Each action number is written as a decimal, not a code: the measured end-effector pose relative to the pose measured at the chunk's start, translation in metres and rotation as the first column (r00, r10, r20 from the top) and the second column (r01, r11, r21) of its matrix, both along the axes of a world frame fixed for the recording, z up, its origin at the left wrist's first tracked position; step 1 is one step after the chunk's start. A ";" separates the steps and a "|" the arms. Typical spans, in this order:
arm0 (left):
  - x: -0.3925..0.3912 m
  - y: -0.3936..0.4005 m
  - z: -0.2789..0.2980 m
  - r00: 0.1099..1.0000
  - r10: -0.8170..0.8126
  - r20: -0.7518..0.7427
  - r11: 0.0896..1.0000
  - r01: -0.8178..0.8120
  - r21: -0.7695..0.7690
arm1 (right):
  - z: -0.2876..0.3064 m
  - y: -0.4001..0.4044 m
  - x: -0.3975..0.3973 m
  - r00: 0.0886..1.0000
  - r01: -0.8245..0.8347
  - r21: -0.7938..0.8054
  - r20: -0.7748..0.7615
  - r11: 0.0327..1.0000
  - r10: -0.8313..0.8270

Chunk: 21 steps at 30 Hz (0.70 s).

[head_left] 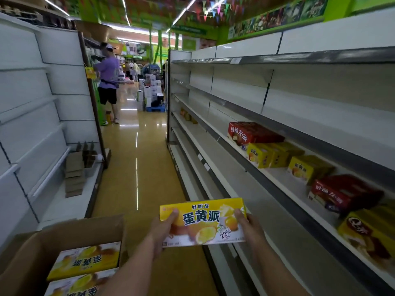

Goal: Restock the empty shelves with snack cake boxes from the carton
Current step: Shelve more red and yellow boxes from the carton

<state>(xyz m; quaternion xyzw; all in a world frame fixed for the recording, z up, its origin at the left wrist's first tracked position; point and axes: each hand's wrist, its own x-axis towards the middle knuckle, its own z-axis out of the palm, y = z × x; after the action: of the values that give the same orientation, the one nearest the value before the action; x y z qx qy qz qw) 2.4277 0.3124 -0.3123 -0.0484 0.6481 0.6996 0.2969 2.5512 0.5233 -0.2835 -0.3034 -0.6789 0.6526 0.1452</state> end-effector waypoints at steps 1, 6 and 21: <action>0.000 0.007 0.003 1.000 -0.019 0.010 1.000 0.019 0.019 | -0.003 0.010 -0.004 1.000 -0.003 0.047 0.021 0.999 0.002; -0.011 0.044 0.012 0.990 0.070 -0.123 0.998 -0.070 0.004 | -0.019 0.042 -0.035 0.991 0.040 0.194 0.115 0.980 -0.064; -0.201 0.125 0.015 0.948 0.233 -0.217 0.972 -0.234 0.020 | -0.015 0.115 -0.231 0.988 0.047 0.221 0.133 0.974 -0.078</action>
<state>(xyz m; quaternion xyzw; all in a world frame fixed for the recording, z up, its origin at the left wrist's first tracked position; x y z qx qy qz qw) 2.2268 0.4370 -0.2976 -0.0485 0.6684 0.7290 0.1392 2.3203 0.6383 -0.2982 -0.3521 -0.7449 0.5465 0.1498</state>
